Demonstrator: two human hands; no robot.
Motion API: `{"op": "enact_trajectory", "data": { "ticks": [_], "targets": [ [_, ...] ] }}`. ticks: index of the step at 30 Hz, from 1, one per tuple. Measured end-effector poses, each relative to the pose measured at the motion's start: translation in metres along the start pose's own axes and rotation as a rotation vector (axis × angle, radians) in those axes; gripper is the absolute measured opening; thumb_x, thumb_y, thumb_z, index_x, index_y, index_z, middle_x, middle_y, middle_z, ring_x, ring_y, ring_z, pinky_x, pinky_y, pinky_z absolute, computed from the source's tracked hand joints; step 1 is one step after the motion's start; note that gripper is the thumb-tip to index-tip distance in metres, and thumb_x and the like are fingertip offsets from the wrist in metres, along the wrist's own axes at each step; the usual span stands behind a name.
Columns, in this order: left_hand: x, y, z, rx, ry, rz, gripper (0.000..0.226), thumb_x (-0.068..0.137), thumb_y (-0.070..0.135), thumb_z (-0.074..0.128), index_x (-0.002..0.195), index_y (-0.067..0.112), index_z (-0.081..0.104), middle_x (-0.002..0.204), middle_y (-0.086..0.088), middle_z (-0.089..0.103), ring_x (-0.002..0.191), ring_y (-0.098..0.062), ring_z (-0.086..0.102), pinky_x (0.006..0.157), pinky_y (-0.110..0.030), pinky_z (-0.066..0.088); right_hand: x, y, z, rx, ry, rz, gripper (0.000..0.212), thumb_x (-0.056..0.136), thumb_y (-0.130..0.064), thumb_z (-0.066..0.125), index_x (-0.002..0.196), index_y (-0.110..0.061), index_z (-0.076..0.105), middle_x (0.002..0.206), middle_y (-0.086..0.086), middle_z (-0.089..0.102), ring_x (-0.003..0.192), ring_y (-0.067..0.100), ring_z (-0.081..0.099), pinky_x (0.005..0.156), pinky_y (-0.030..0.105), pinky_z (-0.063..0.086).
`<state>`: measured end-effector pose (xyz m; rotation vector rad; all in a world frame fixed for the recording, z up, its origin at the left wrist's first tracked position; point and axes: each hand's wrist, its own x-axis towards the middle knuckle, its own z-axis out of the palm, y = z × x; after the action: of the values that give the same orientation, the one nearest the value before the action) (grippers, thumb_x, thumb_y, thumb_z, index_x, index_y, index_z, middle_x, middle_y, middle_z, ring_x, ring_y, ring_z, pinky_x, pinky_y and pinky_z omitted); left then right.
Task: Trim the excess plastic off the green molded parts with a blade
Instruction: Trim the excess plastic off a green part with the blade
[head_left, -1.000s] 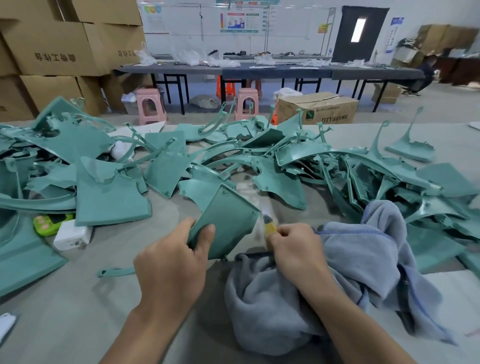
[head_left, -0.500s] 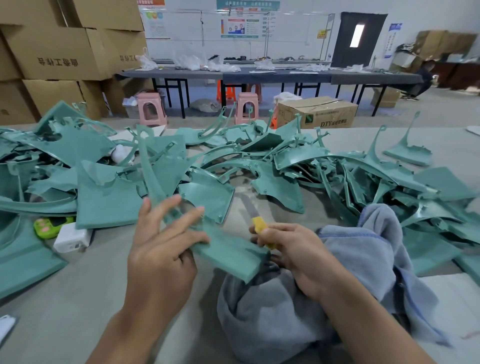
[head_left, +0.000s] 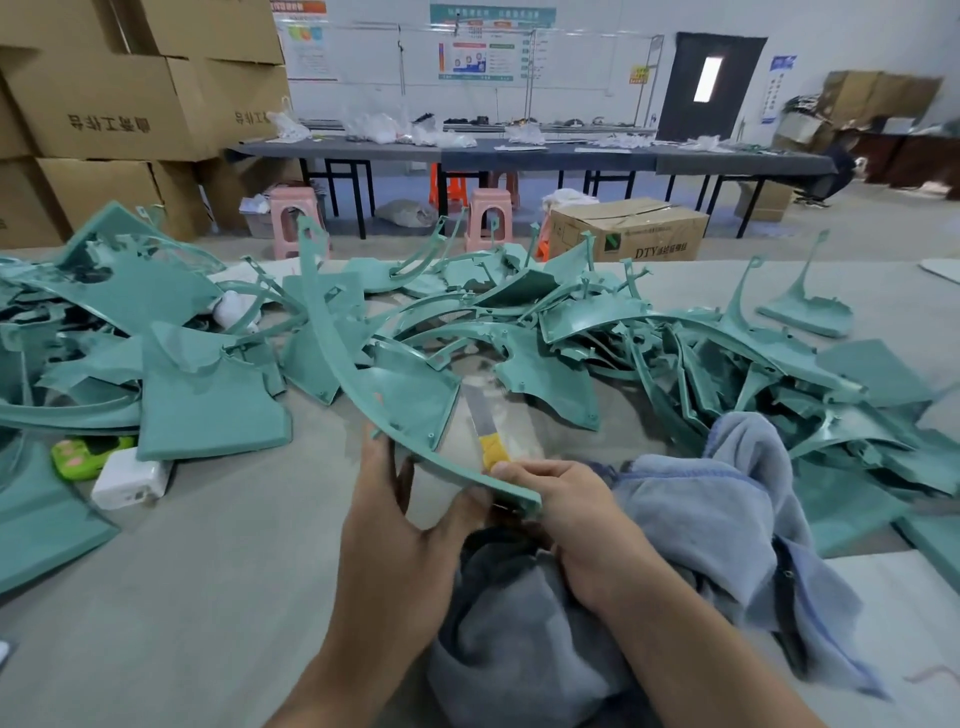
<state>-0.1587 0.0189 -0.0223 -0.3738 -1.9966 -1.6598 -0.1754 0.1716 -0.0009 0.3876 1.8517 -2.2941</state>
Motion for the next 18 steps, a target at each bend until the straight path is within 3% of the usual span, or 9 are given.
{"op": "enact_trajectory", "data": {
  "ticks": [3, 5, 7, 9, 11, 14, 16, 18],
  "targets": [
    [0.001, -0.001, 0.006, -0.219, 0.147, -0.106, 0.074, 0.069, 0.024, 0.093, 0.128, 0.037, 0.050, 0.130, 0.023, 0.062, 0.126, -0.001, 0.058, 0.090, -0.013, 0.051, 0.002, 0.001, 0.000, 0.069, 0.003, 0.006, 0.013, 0.091, -0.010, 0.074, 0.089, 0.001, 0.081, 0.085, 0.018, 0.077, 0.067, 0.021, 0.072, 0.061, 0.025, 0.059],
    [0.003, -0.005, 0.005, -0.380, 0.234, -0.184, 0.062, 0.064, 0.020, 0.095, 0.108, 0.030, 0.052, 0.130, 0.011, 0.063, 0.125, -0.011, 0.061, 0.091, -0.024, 0.057, 0.003, 0.003, 0.000, 0.122, -0.003, -0.014, 0.014, 0.091, -0.008, 0.074, 0.092, 0.005, 0.079, 0.097, 0.022, 0.077, 0.077, 0.024, 0.076, 0.069, 0.026, 0.061],
    [0.005, -0.007, 0.003, -0.330, 0.263, -0.196, 0.049, 0.067, 0.023, 0.094, 0.087, 0.028, 0.049, 0.131, 0.001, 0.062, 0.123, -0.016, 0.063, 0.097, -0.042, 0.057, 0.002, 0.003, 0.000, 0.112, -0.008, -0.031, 0.013, 0.090, -0.008, 0.075, 0.091, 0.004, 0.080, 0.099, 0.021, 0.077, 0.083, 0.026, 0.077, 0.074, 0.027, 0.062],
    [0.004, -0.006, 0.002, -0.242, 0.242, -0.199, 0.036, 0.066, 0.035, 0.087, 0.079, 0.034, 0.054, 0.125, -0.003, 0.064, 0.119, -0.019, 0.064, 0.102, -0.052, 0.053, 0.001, 0.004, 0.001, 0.077, -0.015, -0.056, 0.010, 0.089, -0.008, 0.076, 0.087, 0.001, 0.081, 0.095, 0.020, 0.078, 0.082, 0.026, 0.076, 0.075, 0.028, 0.062],
    [0.001, -0.002, 0.004, -0.259, 0.126, -0.188, 0.043, 0.066, 0.036, 0.084, 0.102, 0.035, 0.062, 0.125, -0.001, 0.067, 0.120, -0.018, 0.065, 0.102, -0.053, 0.052, 0.000, 0.005, 0.003, 0.061, -0.019, -0.078, 0.010, 0.090, -0.009, 0.075, 0.087, -0.002, 0.081, 0.095, 0.019, 0.078, 0.083, 0.028, 0.075, 0.077, 0.030, 0.062],
    [-0.004, 0.002, 0.007, -0.282, -0.049, -0.137, 0.081, 0.071, 0.020, 0.078, 0.142, 0.036, 0.043, 0.145, 0.007, 0.055, 0.138, -0.016, 0.050, 0.106, -0.052, 0.047, -0.001, 0.006, 0.003, 0.045, -0.054, -0.093, 0.013, 0.092, -0.015, 0.074, 0.095, -0.005, 0.081, 0.099, 0.019, 0.077, 0.097, 0.038, 0.074, 0.085, 0.043, 0.062],
    [-0.005, 0.006, 0.010, -0.265, -0.079, -0.140, 0.098, 0.067, 0.019, 0.081, 0.149, 0.042, 0.034, 0.149, 0.014, 0.051, 0.136, -0.010, 0.051, 0.103, -0.046, 0.052, -0.002, 0.005, 0.001, 0.016, -0.062, -0.095, 0.011, 0.092, -0.016, 0.073, 0.093, -0.008, 0.081, 0.097, 0.020, 0.078, 0.094, 0.040, 0.074, 0.085, 0.046, 0.062],
    [-0.005, 0.009, 0.011, -0.229, -0.058, -0.130, 0.107, 0.062, 0.019, 0.085, 0.152, 0.040, 0.031, 0.146, 0.021, 0.052, 0.131, -0.002, 0.054, 0.099, -0.030, 0.054, -0.005, 0.003, 0.002, -0.009, -0.075, -0.092, 0.009, 0.092, -0.013, 0.073, 0.090, -0.010, 0.082, 0.093, 0.018, 0.078, 0.085, 0.034, 0.076, 0.076, 0.040, 0.062]
  ]
}}
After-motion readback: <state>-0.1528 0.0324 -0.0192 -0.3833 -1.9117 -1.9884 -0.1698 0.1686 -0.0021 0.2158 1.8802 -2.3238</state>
